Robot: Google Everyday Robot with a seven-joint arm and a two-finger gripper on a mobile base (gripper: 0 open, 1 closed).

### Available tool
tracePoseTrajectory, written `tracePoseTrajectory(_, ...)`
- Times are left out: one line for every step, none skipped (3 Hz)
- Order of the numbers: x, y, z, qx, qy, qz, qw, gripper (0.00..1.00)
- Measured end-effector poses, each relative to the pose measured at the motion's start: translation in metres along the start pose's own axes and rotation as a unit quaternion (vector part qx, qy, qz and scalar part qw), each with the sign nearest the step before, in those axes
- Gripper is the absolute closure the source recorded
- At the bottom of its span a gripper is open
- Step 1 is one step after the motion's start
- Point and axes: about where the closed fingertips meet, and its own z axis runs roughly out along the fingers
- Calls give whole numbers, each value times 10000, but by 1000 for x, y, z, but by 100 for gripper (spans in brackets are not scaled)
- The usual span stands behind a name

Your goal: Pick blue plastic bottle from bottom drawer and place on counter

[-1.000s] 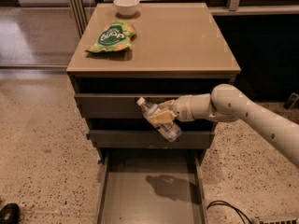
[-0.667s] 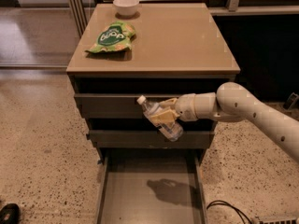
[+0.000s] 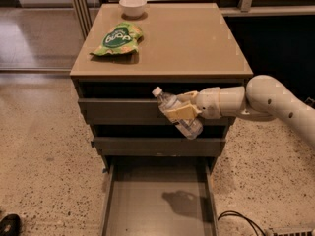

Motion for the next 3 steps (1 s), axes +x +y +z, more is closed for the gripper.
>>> tracePoseTrajectory(-21,-19,-15,-70,-109,171,9998,100)
tracePoseTrajectory(-48,-51,-20,-244,-70,371,9990,100)
tracePoseTrajectory(-78,-67,-36,-74,-217,175,9996,100)
